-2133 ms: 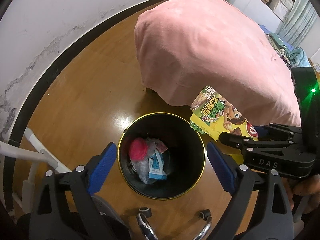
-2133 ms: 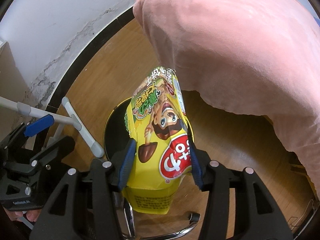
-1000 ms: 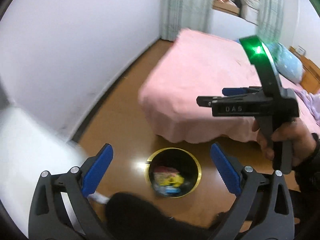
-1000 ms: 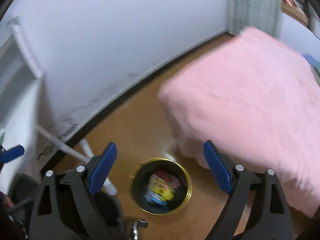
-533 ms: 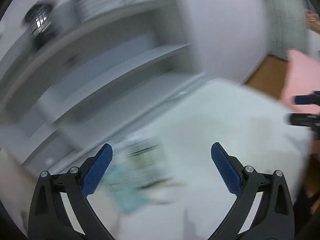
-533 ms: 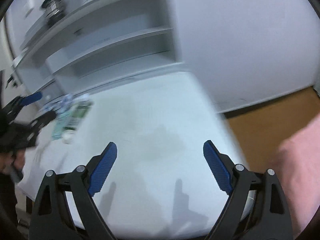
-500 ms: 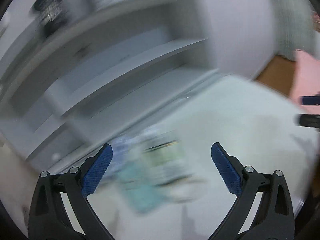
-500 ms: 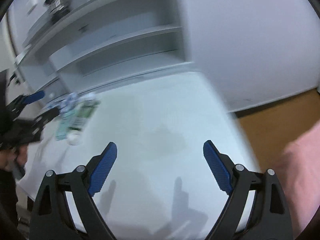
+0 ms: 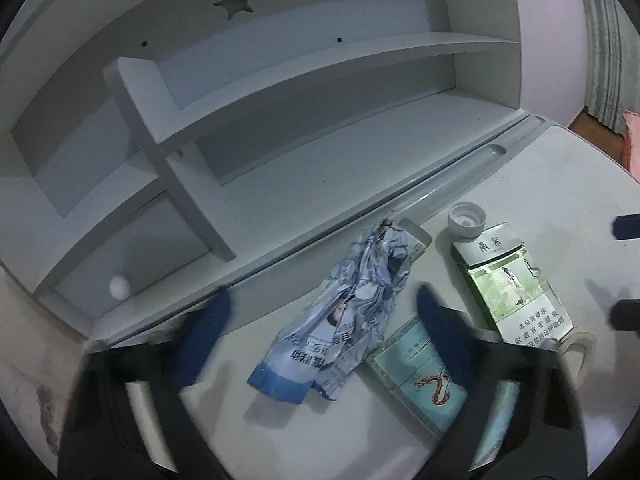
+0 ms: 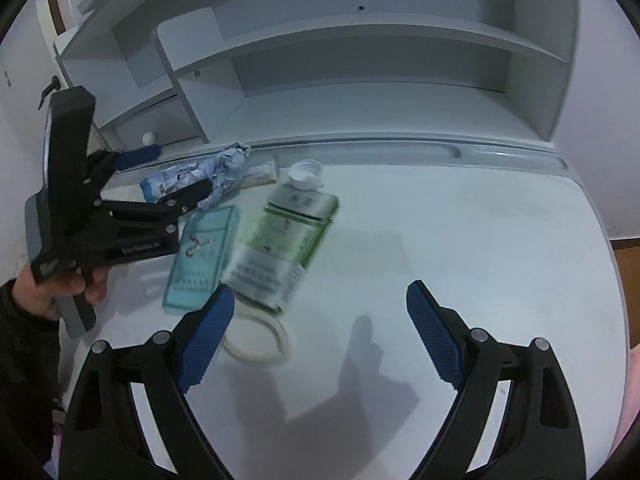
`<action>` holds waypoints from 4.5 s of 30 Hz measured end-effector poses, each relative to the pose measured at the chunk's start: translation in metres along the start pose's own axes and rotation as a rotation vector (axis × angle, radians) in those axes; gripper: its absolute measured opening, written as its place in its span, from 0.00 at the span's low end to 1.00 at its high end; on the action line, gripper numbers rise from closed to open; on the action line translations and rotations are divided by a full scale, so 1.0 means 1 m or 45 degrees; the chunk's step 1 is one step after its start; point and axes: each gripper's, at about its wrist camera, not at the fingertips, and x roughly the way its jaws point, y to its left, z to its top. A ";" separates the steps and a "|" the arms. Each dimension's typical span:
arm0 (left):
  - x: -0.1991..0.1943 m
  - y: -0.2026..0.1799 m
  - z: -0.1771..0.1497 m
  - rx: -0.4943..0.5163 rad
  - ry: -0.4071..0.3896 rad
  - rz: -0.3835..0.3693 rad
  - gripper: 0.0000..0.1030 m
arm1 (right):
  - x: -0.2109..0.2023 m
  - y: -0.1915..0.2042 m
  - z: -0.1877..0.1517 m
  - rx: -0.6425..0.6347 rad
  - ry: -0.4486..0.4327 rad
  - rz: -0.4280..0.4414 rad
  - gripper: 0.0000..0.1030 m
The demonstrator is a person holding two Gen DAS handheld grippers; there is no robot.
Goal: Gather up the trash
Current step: 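Grasp the crumpled blue-white wrapper with the left tool while the right tool grasps the cigarette pack, then carry the wrapper and white-green cigarette pack over the bin and open both tools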
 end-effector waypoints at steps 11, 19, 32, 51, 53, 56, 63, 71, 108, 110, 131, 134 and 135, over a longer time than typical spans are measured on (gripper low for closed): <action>-0.051 0.025 -0.004 -0.182 -0.068 -0.030 0.00 | 0.063 0.030 0.034 0.039 0.100 -0.082 0.81; -0.083 0.039 -0.008 -0.252 -0.099 -0.005 0.00 | 0.080 0.033 0.037 0.030 0.121 -0.170 0.70; -0.026 0.046 -0.007 -0.389 0.039 -0.003 0.89 | 0.036 0.030 0.031 -0.002 0.044 -0.159 0.58; -0.067 0.005 0.024 -0.332 -0.041 0.012 0.37 | -0.082 -0.071 -0.019 0.088 -0.143 -0.131 0.59; -0.087 -0.027 0.038 -0.271 -0.099 -0.045 0.37 | -0.105 -0.101 -0.036 0.135 -0.180 -0.166 0.59; -0.107 -0.083 0.055 -0.188 -0.170 -0.169 0.37 | -0.137 -0.153 -0.071 0.246 -0.223 -0.233 0.59; -0.137 -0.266 0.071 0.075 -0.265 -0.546 0.37 | -0.206 -0.271 -0.189 0.548 -0.281 -0.464 0.59; -0.151 -0.463 0.043 0.365 -0.241 -0.910 0.37 | -0.240 -0.368 -0.325 0.855 -0.220 -0.666 0.59; 0.031 -0.639 -0.094 0.393 0.475 -0.990 0.37 | -0.072 -0.449 -0.469 1.058 0.351 -0.531 0.59; 0.031 -0.637 -0.093 0.383 0.477 -0.995 0.38 | -0.075 -0.449 -0.470 1.077 0.337 -0.521 0.59; 0.029 -0.633 -0.093 0.382 0.475 -1.006 0.38 | -0.079 -0.444 -0.465 1.065 0.324 -0.533 0.69; 0.029 -0.633 -0.092 0.377 0.475 -1.014 0.38 | -0.081 -0.445 -0.466 1.088 0.322 -0.554 0.71; 0.028 -0.633 -0.092 0.376 0.474 -1.020 0.39 | -0.082 -0.446 -0.467 1.096 0.319 -0.561 0.72</action>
